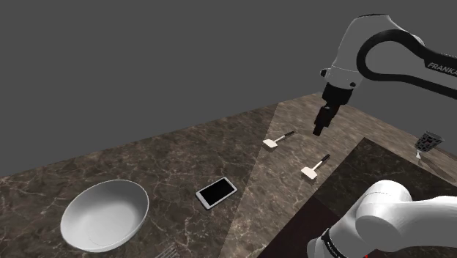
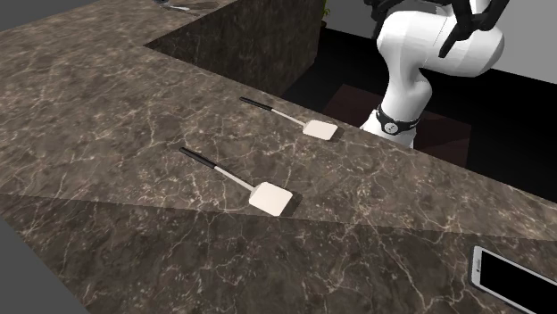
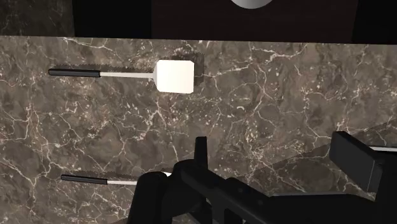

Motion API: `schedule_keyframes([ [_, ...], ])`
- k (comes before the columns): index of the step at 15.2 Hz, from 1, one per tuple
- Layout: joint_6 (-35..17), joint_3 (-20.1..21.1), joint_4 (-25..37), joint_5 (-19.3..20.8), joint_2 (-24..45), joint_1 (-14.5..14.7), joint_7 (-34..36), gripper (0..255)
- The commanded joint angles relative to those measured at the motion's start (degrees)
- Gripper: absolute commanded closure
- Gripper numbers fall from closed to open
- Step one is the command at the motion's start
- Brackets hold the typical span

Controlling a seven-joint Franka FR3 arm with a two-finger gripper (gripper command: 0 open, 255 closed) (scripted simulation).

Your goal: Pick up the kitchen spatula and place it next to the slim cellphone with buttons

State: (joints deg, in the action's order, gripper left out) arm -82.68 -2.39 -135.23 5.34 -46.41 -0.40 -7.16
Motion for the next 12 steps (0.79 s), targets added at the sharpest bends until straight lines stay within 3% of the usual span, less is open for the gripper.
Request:
schedule_keyframes([
  [1, 0.0, 0.0, 0.0, 0.0, 0.0, 0.0, 0.0, 0],
  [7, -7.3, -10.2, -5.3, 8.5, 0.1, 2.6, -20.4, 0],
  [12, -15.0, -19.3, -6.5, 14.6, 4.1, 5.2, -36.9, 0],
])
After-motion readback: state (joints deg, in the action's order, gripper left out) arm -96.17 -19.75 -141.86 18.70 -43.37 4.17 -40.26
